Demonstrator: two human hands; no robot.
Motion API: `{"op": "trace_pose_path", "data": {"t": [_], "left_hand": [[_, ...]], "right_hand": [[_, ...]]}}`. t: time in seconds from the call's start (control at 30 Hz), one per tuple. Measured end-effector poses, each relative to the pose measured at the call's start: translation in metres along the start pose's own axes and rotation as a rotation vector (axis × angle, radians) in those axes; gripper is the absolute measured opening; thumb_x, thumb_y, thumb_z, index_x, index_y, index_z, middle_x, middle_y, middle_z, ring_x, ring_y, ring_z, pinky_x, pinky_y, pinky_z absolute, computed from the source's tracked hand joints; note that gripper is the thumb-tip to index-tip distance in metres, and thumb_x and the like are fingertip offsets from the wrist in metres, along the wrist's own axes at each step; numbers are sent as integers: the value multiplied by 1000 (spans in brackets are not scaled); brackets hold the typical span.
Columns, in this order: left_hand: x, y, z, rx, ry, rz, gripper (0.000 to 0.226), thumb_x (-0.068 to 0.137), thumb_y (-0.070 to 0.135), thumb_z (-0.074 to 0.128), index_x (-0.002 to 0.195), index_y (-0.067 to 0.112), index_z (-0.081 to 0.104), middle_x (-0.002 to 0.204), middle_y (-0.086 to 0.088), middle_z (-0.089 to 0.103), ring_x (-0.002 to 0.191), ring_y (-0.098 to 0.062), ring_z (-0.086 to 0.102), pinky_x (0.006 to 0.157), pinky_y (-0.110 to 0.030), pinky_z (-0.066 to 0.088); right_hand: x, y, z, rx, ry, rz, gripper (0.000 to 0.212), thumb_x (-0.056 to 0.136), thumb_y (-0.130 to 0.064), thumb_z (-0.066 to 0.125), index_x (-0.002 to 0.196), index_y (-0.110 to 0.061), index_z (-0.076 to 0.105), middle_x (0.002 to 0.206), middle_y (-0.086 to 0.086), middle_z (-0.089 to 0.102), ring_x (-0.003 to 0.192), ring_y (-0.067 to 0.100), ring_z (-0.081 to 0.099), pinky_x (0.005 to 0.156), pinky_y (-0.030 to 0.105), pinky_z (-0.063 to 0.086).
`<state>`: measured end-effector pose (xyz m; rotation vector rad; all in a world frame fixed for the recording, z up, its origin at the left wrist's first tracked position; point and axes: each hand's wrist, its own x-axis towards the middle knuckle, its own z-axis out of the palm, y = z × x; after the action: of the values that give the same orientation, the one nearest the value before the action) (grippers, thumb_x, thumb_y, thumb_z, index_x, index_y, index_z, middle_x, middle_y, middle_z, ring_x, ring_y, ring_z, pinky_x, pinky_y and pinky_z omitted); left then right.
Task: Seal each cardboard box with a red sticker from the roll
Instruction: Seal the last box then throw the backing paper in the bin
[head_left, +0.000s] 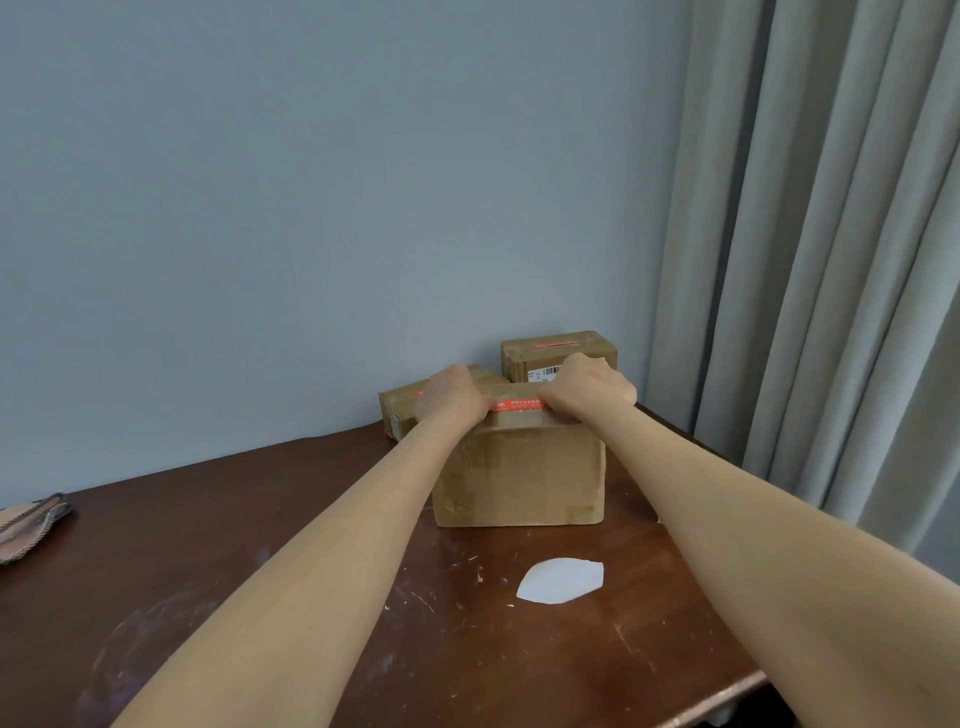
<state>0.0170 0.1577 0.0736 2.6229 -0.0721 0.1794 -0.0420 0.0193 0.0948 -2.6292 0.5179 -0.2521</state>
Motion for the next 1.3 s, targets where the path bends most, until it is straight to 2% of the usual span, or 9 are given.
{"op": "trace_pose_path", "data": {"t": [0.23,0.43,0.63,0.77,0.93,1.03,1.13,1.23,1.3], "left_hand": [[-1,-1,3,16,7,24,23,84,30,66,96,10,68,95,-7,68,88,-22,64,58,-28,41],[-2,0,1,24,-9,29,20,85,30,66,88,10,67,78,-4,59,76,-20,59,51,-26,36],[-2,0,0,42,-12,43,25,84,29,67,95,6,67,86,-10,66,80,-22,62,56,-29,38],[-4,2,0,56,-1,50,27,85,27,66,98,3,65,78,-5,56,75,-21,57,57,-29,39],[-6,1,-5,89,25,35,35,82,33,70,100,6,59,106,-11,59,91,-25,62,52,-26,38],[-9,-1,-4,60,64,55,38,84,28,68,113,6,56,115,-11,58,99,-26,61,66,-33,47],[-16,-8,-3,43,110,162,26,93,23,57,117,12,57,123,-7,53,108,-23,56,78,-30,43],[-26,-18,-6,37,150,308,30,97,14,43,123,16,58,129,-5,49,116,-20,50,86,-30,43],[-33,-21,-6,108,176,424,35,99,17,38,129,19,56,133,-3,48,123,-19,43,94,-32,42]], "right_hand": [[-1,-1,2,-39,14,-9,23,87,-22,50,106,-12,59,92,5,52,84,26,50,73,31,40],[0,-2,2,-44,-19,-18,12,85,-23,51,92,-14,55,93,5,56,89,26,56,74,31,41],[5,3,0,-45,-31,-4,15,82,-24,57,94,-15,57,94,4,56,93,26,58,75,31,45],[6,6,-1,-28,-37,-1,13,81,-23,57,90,-14,55,94,4,57,91,26,58,71,30,42],[4,7,0,-26,-26,-1,10,83,-14,52,93,-13,54,94,5,54,86,27,53,72,30,41],[3,8,1,-40,-11,-5,7,87,-11,49,93,-11,53,90,5,50,83,26,50,71,31,40],[3,11,1,-30,12,-40,13,89,-8,46,96,-9,56,102,9,58,85,29,52,72,32,40],[3,13,2,-23,56,-143,33,91,-10,43,116,-16,63,123,8,58,109,31,54,85,37,47],[1,15,4,-53,94,-248,37,94,-14,42,123,-24,62,134,6,50,125,29,43,96,41,42]]}}
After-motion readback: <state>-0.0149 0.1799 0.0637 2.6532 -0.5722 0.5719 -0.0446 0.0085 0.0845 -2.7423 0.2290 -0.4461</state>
